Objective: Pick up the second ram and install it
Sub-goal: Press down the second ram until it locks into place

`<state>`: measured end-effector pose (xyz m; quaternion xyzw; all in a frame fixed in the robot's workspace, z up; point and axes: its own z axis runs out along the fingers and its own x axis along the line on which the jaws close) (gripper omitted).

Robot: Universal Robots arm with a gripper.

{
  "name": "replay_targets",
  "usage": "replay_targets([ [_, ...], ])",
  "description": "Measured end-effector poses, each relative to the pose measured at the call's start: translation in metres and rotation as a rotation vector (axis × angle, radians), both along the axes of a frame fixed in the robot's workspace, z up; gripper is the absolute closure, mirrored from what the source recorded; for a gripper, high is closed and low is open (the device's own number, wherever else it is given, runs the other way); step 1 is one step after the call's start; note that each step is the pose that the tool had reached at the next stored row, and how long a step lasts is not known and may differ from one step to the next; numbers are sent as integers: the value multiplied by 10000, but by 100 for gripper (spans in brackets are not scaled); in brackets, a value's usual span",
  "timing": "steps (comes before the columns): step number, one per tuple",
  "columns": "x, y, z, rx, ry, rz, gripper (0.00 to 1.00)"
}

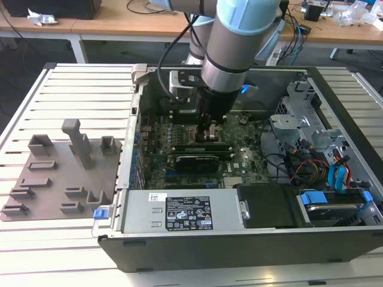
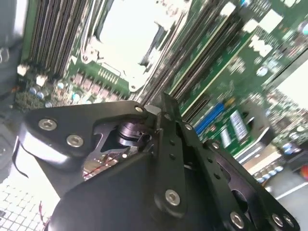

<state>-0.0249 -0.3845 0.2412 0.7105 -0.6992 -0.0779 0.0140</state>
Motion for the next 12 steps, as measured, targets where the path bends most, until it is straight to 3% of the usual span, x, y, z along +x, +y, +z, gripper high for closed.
replay_targets([
  [2, 40, 2, 39, 1, 37, 1, 90],
  [3, 40, 2, 122, 1, 36, -1, 90],
  [5, 39, 2, 366, 1, 37, -1, 90],
  [7, 40, 2, 523, 0, 37, 0, 90],
  [12, 40, 2, 533, 1, 37, 0, 90],
])
